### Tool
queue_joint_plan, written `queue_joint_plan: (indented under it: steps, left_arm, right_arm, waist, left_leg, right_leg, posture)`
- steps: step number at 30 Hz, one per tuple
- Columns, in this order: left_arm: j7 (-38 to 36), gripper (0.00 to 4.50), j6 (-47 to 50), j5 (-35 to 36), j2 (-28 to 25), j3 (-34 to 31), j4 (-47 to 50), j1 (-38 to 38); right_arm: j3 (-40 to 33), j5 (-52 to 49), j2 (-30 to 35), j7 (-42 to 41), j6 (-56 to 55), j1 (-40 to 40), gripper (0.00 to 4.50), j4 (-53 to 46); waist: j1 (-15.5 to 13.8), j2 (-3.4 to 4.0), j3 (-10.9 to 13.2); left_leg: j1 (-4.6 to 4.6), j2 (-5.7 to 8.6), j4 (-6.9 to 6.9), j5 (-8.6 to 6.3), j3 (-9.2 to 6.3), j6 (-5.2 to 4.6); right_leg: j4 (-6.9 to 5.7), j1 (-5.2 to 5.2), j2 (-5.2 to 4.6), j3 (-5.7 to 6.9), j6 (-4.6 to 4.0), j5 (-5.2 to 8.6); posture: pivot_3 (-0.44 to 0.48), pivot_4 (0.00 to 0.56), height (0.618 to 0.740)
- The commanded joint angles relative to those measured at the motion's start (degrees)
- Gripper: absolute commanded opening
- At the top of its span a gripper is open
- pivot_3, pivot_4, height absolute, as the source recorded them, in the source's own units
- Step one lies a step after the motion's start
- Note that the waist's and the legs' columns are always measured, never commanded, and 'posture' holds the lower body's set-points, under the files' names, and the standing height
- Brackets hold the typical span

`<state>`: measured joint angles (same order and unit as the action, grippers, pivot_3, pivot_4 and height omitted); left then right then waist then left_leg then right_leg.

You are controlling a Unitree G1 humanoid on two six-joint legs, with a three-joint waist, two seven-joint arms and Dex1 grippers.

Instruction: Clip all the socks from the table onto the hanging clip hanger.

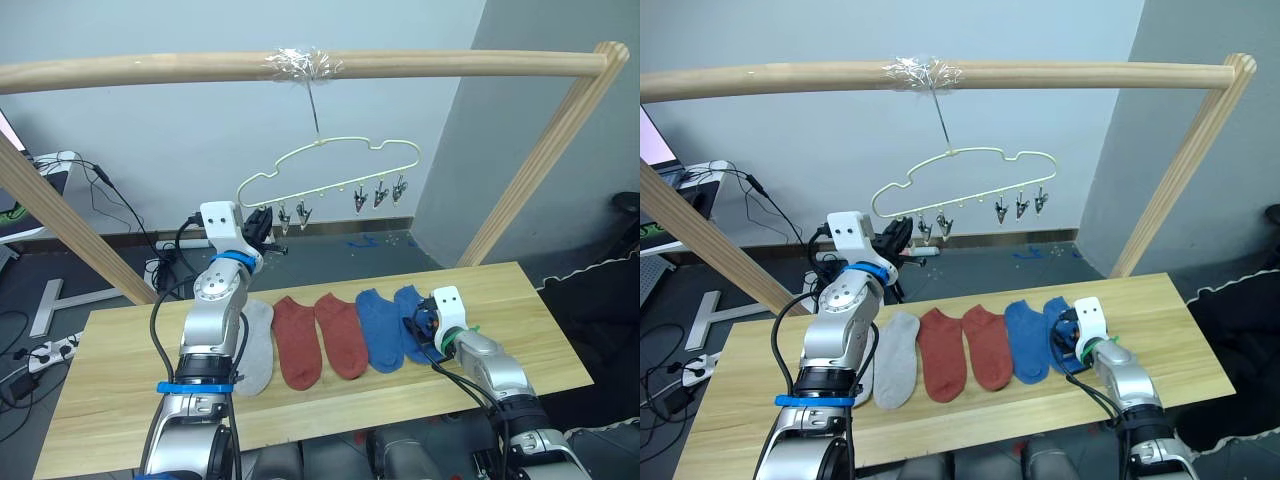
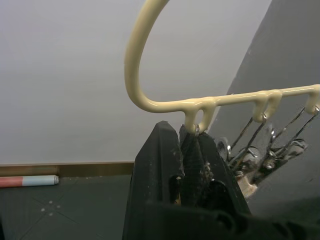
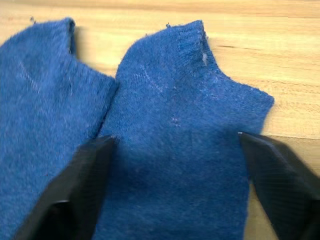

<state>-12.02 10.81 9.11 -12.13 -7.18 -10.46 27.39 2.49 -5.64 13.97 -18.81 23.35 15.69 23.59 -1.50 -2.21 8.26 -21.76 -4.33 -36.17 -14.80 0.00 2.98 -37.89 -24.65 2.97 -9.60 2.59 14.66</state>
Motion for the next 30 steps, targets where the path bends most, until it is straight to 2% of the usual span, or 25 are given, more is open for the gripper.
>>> queue_joint_plan:
  steps: [1, 7, 9, 15, 20, 24, 27, 30]
  left_arm:
    - [0.0, 0.01, 0.1, 0.3, -0.7, -0.7, 2.2, -0.5]
    - [-0.2, 0.01, 0.6, 0.5, -1.0, -0.8, 2.6, -1.1]
    - [-0.7, 0.01, 1.2, 1.1, -0.9, -0.8, 2.8, -1.2]
    - [-5.6, 0.01, 12.5, 11.6, -0.8, -4.1, 4.2, -1.0]
    - [-5.5, 0.01, 28.9, 25.2, -1.1, -11.5, 4.0, 2.4]
    - [-5.7, 0.01, 35.2, 30.7, -2.1, -13.7, 4.9, 3.8]
    - [-4.5, 0.01, 39.0, 34.7, -1.6, -15.4, 5.9, 4.7]
    - [-4.0, 0.01, 39.4, 35.3, -1.1, -14.8, 7.1, 4.3]
  right_arm:
    - [0.7, 0.8, 0.5, -1.3, 0.2, -1.9, 2.63, 0.7]
    - [2.6, 3.0, 3.6, -3.6, -2.4, -7.0, 0.55, -2.7]
    - [3.1, 3.7, 4.9, -4.0, -3.5, -8.5, 0.02, -4.2]
    - [3.3, 2.7, 10.0, -9.5, -6.3, -14.0, 0.02, -20.5]
    - [9.6, 2.4, 12.1, -16.4, -2.1, -13.3, 0.02, -35.6]
    - [13.1, 0.5, 6.7, -15.3, 3.9, -8.6, 0.02, -39.7]
    - [14.2, -0.8, 0.4, -13.0, 7.6, -4.5, 0.02, -38.8]
    - [15.1, -1.4, -4.4, -11.9, 9.7, -0.9, 0.02, -36.7]
  waist:
    - [0.0, 0.0, 0.0]
    - [-0.1, -0.02, 0.0]
    - [-0.2, -0.03, -0.1]
    - [0.0, 0.0, 0.0]
    - [0.8, 0.02, 0.0]
    - [0.7, 0.01, 0.1]
    - [0.1, -0.02, 0.1]
    - [-0.1, -0.01, 0.1]
  left_leg:
    - [0.01, 0.0, 0.0, 0.0, 0.0, 0.0]
    - [0.08, 0.0, 0.0, 0.0, -0.03, 0.0]
    - [0.11, 0.0, 0.0, 0.0, -0.04, 0.0]
    - [0.25, 0.04, -0.01, 0.0, -0.04, 0.0]
    - [0.45, 0.04, -0.01, 0.0, -0.06, 0.0]
    - [0.58, 0.04, 0.04, 0.0, -0.22, 0.0]
    - [0.5, 0.04, 0.04, 0.0, -0.21, 0.01]
    - [0.27, 0.03, 0.03, 0.0, -0.28, 0.01]
  right_leg:
    - [0.0, 0.01, 0.0, 0.0, 0.0, 0.0]
    - [0.01, 0.11, 0.0, 0.02, 0.09, 0.06]
    - [0.03, 0.18, 0.0, 0.02, 0.14, 0.08]
    - [0.04, 0.31, -0.02, 0.01, 0.16, 0.1]
    - [-0.12, 0.33, 0.03, -0.02, 0.16, 0.09]
    - [-0.1, 0.44, 0.06, 0.07, 0.14, 0.1]
    - [-0.02, 0.43, 0.05, 0.08, 0.14, 0.11]
    - [0.0, 0.29, 0.03, 0.17, 0.13, 0.11]
  posture:
    - [0.214, 0.159, 0.74]
    - [0.217, 0.152, 0.74]
    - [0.213, 0.143, 0.74]
    - [0.211, 0.143, 0.74]
    - [0.216, 0.15, 0.74]
    - [0.221, 0.152, 0.74]
    - [0.222, 0.154, 0.74]
    - [0.224, 0.155, 0.74]
